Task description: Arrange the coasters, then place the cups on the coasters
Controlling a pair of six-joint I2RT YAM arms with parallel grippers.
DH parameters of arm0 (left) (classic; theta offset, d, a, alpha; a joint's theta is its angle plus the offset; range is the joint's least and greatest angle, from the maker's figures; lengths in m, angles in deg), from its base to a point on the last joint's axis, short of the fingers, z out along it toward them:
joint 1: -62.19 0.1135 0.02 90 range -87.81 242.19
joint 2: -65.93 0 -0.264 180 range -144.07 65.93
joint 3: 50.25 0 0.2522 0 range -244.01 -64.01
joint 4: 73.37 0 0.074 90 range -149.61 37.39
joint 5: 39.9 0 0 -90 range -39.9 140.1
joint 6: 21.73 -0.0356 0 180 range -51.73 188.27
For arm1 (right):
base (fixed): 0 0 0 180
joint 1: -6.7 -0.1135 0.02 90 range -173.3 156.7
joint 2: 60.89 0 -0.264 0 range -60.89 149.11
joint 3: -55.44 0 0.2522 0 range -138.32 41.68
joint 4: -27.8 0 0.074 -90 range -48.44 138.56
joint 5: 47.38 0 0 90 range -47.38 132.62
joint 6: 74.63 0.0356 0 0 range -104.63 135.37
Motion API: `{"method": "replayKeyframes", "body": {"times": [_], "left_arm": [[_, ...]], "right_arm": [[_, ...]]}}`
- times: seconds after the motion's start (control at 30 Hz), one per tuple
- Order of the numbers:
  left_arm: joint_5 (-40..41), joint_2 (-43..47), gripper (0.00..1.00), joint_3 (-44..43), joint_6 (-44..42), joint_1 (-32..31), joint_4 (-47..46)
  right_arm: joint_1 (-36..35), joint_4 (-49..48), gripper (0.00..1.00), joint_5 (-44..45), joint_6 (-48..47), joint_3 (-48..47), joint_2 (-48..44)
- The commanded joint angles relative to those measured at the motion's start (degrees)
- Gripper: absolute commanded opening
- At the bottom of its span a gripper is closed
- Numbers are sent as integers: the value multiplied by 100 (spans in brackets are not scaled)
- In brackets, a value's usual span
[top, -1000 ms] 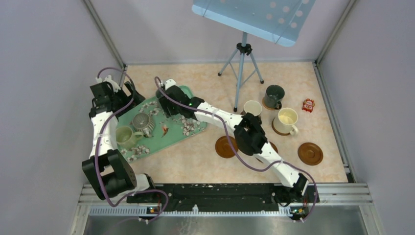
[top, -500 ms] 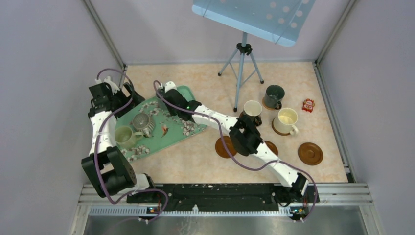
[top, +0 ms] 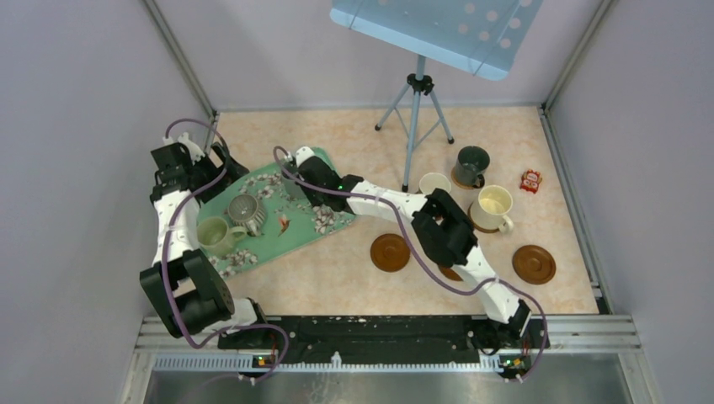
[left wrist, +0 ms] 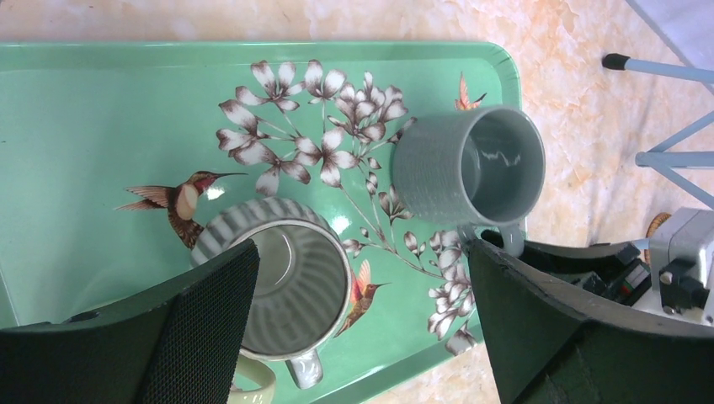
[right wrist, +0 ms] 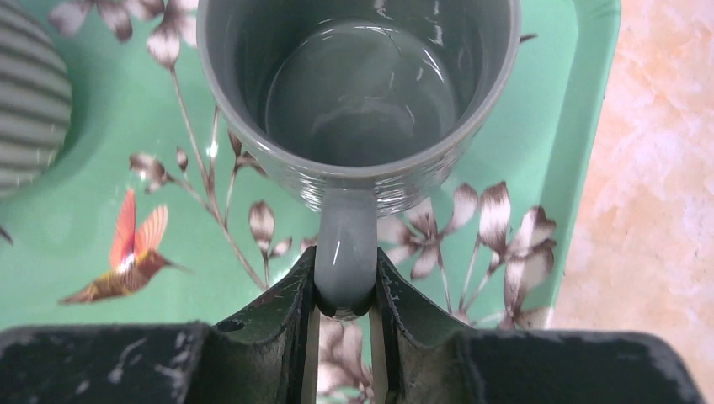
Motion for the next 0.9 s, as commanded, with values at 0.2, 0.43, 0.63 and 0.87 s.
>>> {"method": "replayKeyframes", "body": {"times": [0.2,0.43,0.63,0.87], "left_arm": [[-158,61,99,-27,28,119,-35],[-230,29,99,-19,11,136,-51],[-279,53,99,-54,16,155,-20],[-443,25,99,-45,53,180,10]], "right_arm": [[38,380,0,-717,-372,1116,-987],[48,831,24,-1104,-679,992,-874],[149,1419,37,-1124,-685,169,-401],[190,1650,44,-1088,-478,-361,-114]]}}
